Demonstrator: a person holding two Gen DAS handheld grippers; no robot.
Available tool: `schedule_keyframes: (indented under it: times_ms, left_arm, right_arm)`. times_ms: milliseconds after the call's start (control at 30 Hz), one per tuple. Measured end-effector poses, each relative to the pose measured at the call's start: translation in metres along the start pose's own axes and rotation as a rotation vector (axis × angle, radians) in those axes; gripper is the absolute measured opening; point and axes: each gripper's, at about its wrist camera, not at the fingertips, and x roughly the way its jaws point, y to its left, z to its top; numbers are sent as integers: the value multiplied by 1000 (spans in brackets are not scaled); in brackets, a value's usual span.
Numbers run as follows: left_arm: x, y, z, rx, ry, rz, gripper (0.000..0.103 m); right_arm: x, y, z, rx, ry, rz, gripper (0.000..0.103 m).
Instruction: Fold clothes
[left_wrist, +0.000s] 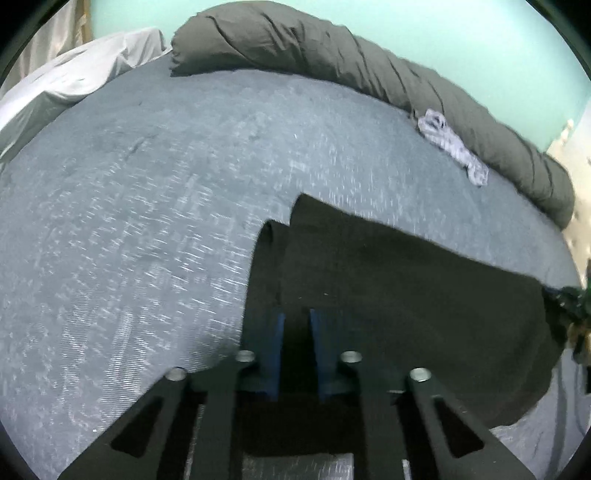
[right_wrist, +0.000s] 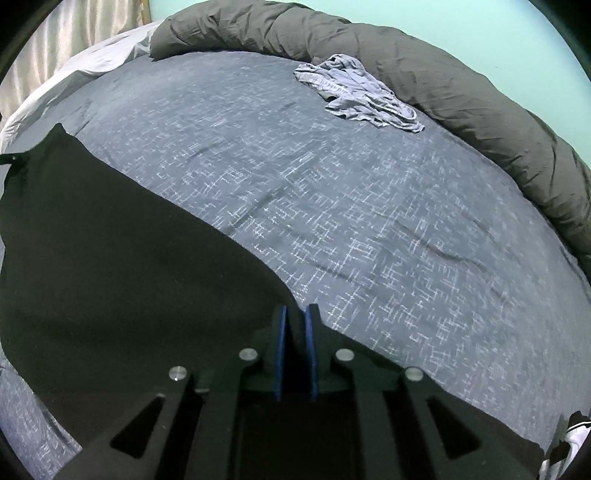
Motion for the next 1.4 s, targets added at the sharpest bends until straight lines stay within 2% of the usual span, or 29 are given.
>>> schedule_keyframes:
  times_ms: [100,167,233,367,400,433,567,600,667,700,800,967,1200,1400]
  left_arm:
    - [-11,-5,-1,53,4,11,9]
    - [-17,-4,-4,54,2,11,8]
    - [-16,2,-5,50,15,12,8]
    - [0,12,-11,33,54,21,9]
    - [2,11,-12,39,56,28,10]
    - [2,9,-12,46,51,36,10]
    - [-9,1,-13,70,10,79,17]
    - [-15,-2,-14,78,-6,97,24]
    - [-26,-7,-17,85,-38,100,27]
    - [-31,-11,-18,87,-53,100,32]
    - [-40,-32,-27,91,-84,60,37]
    - [-37,-82,-50,113,-86,-80,37]
    - [-18,-130,-73,83,-84,-184,37]
    - [-6,-142,-97,80,-82,-188,37]
  right_arm:
    - [-2,-1,0,11,-5,-5,12]
    - [-4,-3,-1,26,-6,-9,14]
    - [-6,-4,-2,34,-7,-15,23]
    - [-22,-22,-12,113,-42,-31,34]
    - [-26,-26,-15,134,-51,-34,44]
    - [-33,-35,-19,158,-62,-38,47]
    - [-59,-76,-52,293,-80,-108,47]
    - [-65,-87,-61,329,-83,-129,48]
    - [-78,-108,-79,402,-88,-172,50]
    - [-85,-118,-88,439,-90,-193,54]
    - [-104,-150,-114,548,-98,-257,59]
    - [-133,-190,-156,697,-109,-337,60]
    - [-131,-203,-183,738,-67,-343,60]
    - [-115,-212,-193,736,-32,-349,60]
